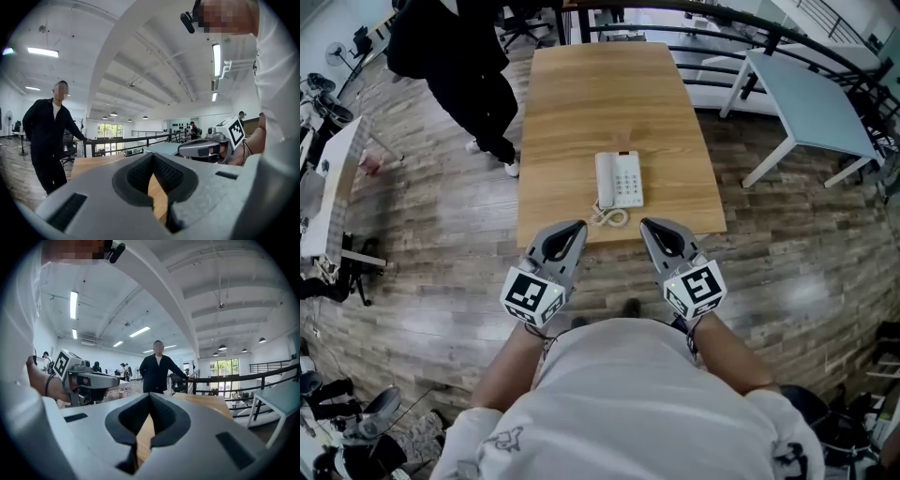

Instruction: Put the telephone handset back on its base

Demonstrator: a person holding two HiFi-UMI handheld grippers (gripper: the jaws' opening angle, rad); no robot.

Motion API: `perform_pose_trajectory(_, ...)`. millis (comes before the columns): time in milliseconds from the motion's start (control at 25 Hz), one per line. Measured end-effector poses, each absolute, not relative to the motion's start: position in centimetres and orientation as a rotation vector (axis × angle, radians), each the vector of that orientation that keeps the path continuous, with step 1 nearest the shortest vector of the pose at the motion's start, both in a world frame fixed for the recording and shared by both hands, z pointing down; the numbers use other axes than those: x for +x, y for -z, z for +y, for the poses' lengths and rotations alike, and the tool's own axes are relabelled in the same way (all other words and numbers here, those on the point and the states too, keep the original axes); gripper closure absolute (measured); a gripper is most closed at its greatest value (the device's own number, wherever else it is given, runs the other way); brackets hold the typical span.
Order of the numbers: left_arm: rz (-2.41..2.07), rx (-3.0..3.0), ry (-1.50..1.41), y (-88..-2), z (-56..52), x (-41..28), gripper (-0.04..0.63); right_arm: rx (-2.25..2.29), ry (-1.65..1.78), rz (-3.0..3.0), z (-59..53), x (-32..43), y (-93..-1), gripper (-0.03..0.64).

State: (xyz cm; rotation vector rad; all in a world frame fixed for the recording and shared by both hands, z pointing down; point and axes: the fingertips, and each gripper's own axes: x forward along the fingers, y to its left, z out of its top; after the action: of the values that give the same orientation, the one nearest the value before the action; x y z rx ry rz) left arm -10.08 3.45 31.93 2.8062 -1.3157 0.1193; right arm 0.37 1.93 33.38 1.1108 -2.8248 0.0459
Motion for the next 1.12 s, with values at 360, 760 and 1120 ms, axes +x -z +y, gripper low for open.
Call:
perform_pose_trajectory(360, -1.241, 2.847, -0.127, -31.5, 8.3, -15.6, 0.589, 1.170, -0.052, -2.837, 6.9, -5.0, -32.7, 0.612)
perform_pose_trajectory(760, -1.150, 2.898, -0.111, -31.9, 12.4, -20.2, 0.589, 1.254, -0.028, -2.811, 11.5, -10.0, -33.1, 0.611)
perform_pose_trajectory(1120, -1.124, 2.918, -0.081, -31.4, 12.7, -21.4, 0.589, 1.285, -0.012, -2.791, 12.0, -11.2, -32.5, 0.611)
